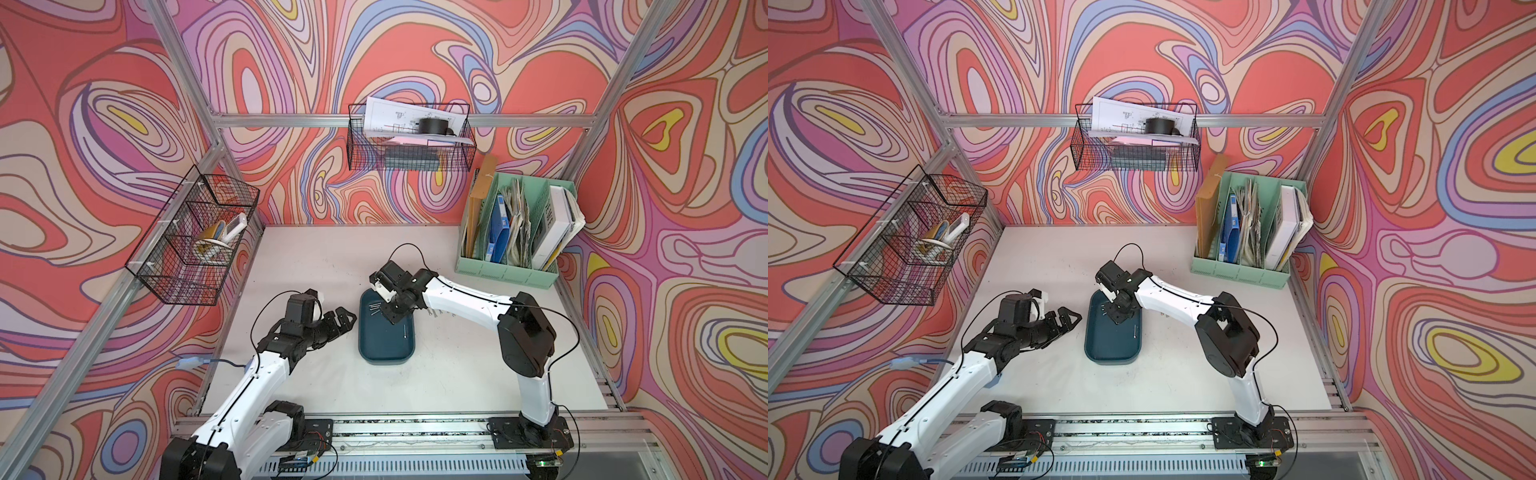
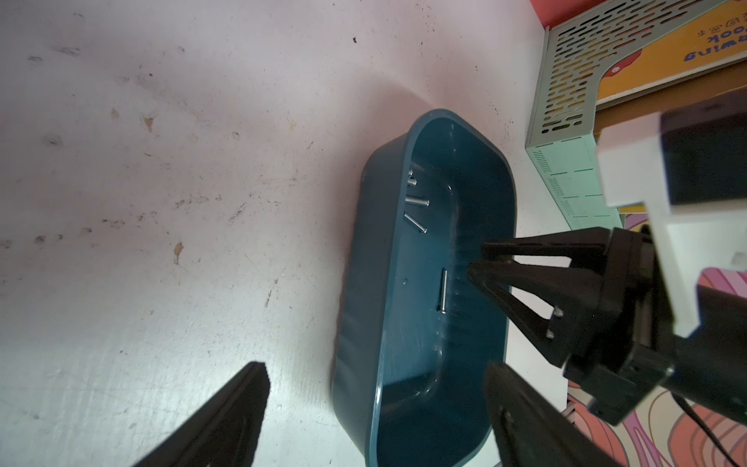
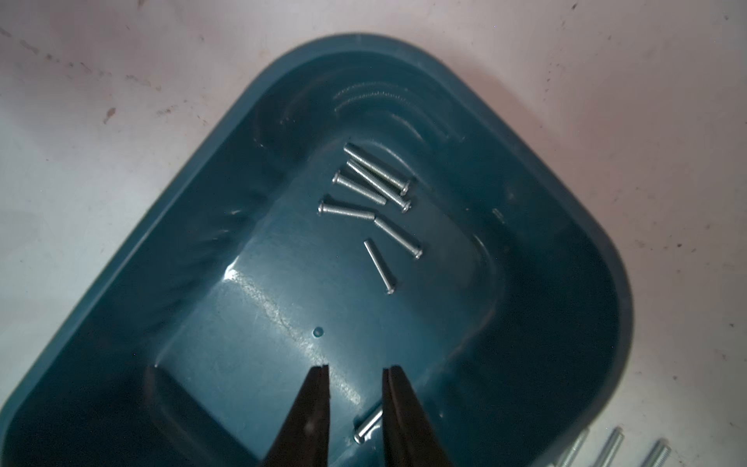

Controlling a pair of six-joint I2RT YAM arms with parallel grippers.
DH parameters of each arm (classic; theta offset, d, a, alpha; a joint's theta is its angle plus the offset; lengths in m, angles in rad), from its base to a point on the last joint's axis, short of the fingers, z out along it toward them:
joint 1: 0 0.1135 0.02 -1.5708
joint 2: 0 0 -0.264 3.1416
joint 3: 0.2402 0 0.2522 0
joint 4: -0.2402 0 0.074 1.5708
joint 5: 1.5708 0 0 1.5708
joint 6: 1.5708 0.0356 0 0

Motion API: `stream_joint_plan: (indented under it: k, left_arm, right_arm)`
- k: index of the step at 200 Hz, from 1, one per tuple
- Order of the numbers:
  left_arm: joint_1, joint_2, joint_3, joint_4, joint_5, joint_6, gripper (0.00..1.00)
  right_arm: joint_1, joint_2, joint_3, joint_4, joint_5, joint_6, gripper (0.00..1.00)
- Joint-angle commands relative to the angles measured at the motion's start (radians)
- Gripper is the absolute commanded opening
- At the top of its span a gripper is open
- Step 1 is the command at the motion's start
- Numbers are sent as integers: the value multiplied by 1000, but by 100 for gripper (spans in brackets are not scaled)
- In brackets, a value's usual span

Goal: Take out the screws from the storage box
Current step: Pick up the screw from the storage box.

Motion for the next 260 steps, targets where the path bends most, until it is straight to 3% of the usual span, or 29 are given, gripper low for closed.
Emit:
stream_joint_plan:
  k: [1, 85, 179, 260]
  left_arm:
    - [-10, -6, 19, -17, -8, 11, 89]
    - [-10, -8, 23, -18, -5, 6, 89]
    - [-10, -20, 26, -34, -16, 11, 89]
    - [-9, -26, 20, -39, -20, 13, 89]
  right_arm:
    - [-2, 26, -1, 3, 10, -25, 25]
    - [-11, 120, 18, 32, 74, -29, 28]
    - [-27, 166, 52, 41, 29, -18, 30]
    - [-27, 189, 73, 40, 1, -3, 23]
